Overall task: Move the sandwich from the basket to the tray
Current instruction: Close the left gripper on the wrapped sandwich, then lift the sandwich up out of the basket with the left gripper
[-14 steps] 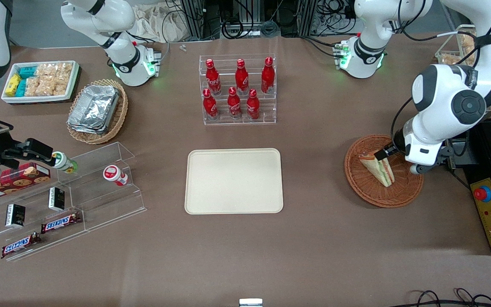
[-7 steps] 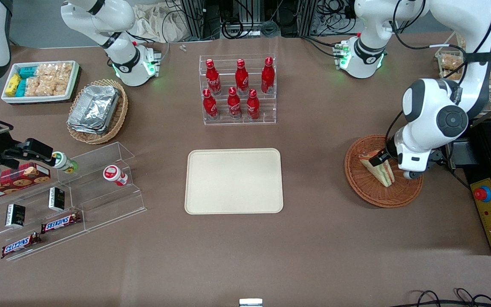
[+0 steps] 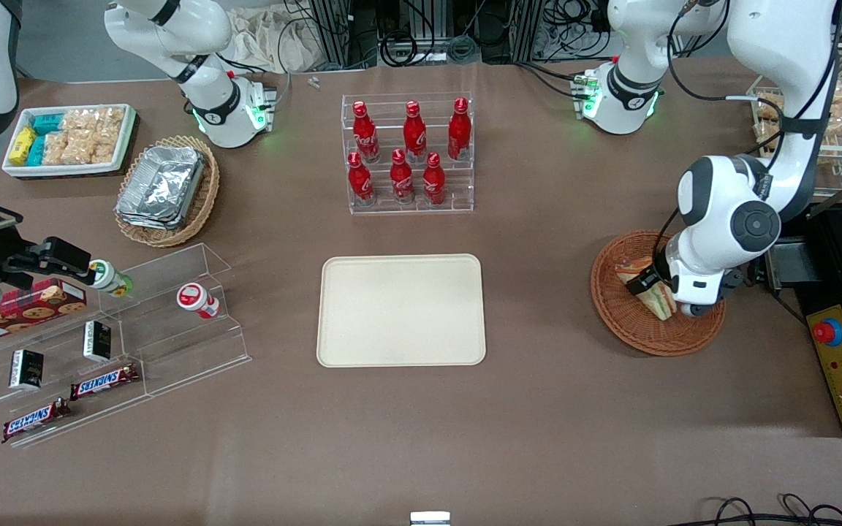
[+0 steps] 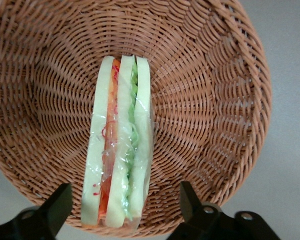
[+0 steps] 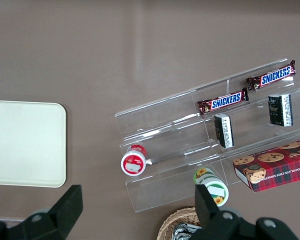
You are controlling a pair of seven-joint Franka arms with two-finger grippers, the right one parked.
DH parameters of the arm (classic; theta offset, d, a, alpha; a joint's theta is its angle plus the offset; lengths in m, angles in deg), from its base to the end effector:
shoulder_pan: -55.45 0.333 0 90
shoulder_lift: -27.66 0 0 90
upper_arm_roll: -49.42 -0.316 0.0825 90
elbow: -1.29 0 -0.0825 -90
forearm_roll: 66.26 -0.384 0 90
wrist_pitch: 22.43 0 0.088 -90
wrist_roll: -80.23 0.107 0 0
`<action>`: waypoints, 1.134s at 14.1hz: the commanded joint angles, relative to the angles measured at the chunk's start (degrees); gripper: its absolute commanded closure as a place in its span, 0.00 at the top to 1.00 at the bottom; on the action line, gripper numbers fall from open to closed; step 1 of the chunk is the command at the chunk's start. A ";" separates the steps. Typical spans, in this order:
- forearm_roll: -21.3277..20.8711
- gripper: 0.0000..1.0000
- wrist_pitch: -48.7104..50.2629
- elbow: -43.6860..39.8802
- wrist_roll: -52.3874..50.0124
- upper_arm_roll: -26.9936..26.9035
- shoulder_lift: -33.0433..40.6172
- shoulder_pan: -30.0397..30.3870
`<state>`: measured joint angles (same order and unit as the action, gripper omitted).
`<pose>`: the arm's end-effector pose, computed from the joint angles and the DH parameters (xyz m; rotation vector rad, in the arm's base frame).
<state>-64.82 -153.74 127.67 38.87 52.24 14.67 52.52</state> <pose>0.5335 -0.0543 0.2665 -2.9467 -0.9764 0.2181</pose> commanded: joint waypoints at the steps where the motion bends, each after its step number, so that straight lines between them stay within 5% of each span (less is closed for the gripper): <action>1: -0.47 0.78 -1.85 1.76 -1.35 -0.18 0.68 -0.07; 2: -0.47 0.51 -1.76 1.67 -1.44 -0.18 0.77 -0.06; 5: -0.47 0.03 -0.97 0.80 -2.66 -0.27 1.12 0.11; 9: -0.73 0.00 13.92 -8.75 -3.55 -0.19 2.35 0.20; 13: -3.11 0.00 36.78 -27.55 -2.15 0.08 2.53 -0.06; 16: -2.15 0.00 43.67 -37.24 0.40 -0.01 2.53 0.02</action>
<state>-66.87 -114.23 97.07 37.77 52.27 18.66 52.67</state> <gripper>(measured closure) 0.859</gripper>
